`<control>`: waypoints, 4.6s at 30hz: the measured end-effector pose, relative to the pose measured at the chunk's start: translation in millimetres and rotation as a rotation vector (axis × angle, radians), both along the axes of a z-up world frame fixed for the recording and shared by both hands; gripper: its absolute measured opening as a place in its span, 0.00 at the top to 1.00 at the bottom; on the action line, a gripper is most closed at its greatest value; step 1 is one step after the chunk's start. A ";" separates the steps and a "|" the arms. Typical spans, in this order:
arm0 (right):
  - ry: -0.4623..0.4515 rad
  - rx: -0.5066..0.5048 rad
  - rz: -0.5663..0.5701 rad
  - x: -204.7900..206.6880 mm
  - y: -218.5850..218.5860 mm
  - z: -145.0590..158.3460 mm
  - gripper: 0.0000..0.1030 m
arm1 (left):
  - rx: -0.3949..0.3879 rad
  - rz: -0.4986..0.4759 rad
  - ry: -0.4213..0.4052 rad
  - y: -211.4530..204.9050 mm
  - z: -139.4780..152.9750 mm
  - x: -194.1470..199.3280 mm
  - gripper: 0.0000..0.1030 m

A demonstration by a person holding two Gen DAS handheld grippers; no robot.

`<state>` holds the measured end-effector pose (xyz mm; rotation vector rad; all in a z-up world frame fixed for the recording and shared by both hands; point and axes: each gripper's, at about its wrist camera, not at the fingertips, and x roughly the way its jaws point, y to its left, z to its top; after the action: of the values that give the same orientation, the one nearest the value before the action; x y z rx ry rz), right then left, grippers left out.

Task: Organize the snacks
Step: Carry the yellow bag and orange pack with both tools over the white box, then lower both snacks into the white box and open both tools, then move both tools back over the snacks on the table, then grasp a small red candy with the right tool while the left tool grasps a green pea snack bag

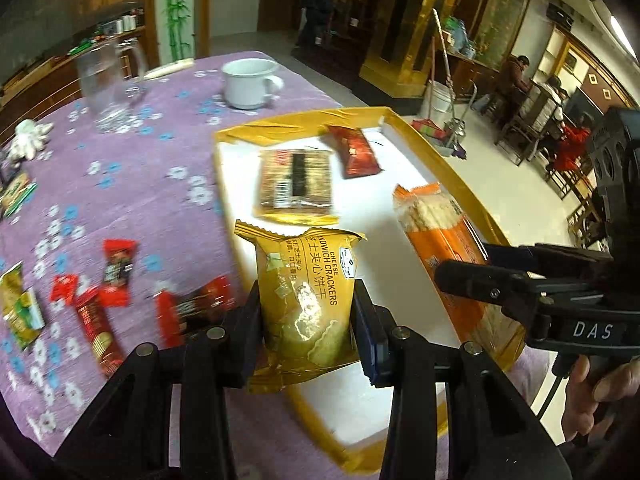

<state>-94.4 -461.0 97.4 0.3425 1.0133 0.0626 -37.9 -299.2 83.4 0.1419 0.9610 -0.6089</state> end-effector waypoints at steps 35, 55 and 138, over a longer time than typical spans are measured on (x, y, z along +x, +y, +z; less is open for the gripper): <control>0.078 -0.128 0.018 83.0 -32.1 -23.1 0.44 | 0.041 -0.008 0.072 -55.9 -31.3 10.7 0.63; -0.086 -0.278 -0.061 20.5 35.8 37.1 0.29 | -0.088 0.108 -0.037 40.2 16.6 -13.4 0.59; 0.091 -0.048 0.253 -9.6 210.0 -25.0 0.86 | -0.064 0.102 0.151 246.2 -60.0 -8.9 0.59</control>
<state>-104.0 -251.0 72.3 0.1728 1.1425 0.2524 -46.8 -52.9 23.4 -0.0104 1.0861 -0.5615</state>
